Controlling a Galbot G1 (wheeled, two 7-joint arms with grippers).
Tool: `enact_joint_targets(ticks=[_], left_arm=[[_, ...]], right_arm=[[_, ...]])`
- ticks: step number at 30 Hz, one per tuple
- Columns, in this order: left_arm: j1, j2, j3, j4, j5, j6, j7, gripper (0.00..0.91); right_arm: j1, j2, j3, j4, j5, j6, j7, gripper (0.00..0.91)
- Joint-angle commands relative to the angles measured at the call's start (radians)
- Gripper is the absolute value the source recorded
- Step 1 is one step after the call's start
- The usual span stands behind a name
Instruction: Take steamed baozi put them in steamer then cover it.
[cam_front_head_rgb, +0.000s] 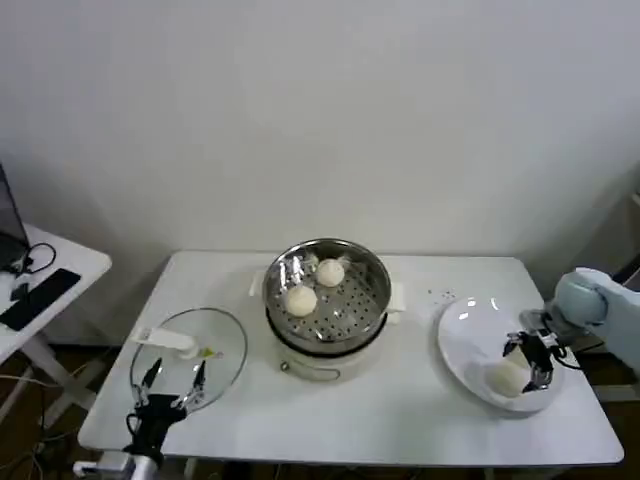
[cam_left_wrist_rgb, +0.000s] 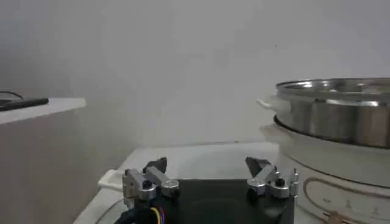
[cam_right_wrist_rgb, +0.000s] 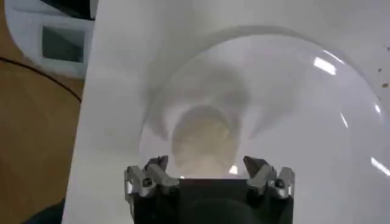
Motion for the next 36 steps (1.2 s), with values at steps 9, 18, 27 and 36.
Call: enact_joint_targets(ticks=[9,18,27,36], left_arm=[[-0.006,0.003,0.001,0.008,-0.029,0.009,0.0,0.907],[-0.009,0.004,0.0,0.008,-0.031,0.01,-0.001,0.907],[-0.008,0.003,0.002,0.006,-0.03,0.011,-0.002,0.907],[-0.013,0.006,0.007,0.003,-0.029,0.014,-0.002,0.907]], right_arm=[[-0.043,0.04,0.027,-0.031,-0.021,0.001,-0.002,0.907],[-0.04,0.038,0.028,-0.033,-0.025,-0.002,-0.01,0.786],[-0.025,0.033,0.028,-0.024,-0.006,-0.007,-0.01,0.766],[0.321,0.033,-0.14,0.055,0.095,0.009,-0.036,0.766]])
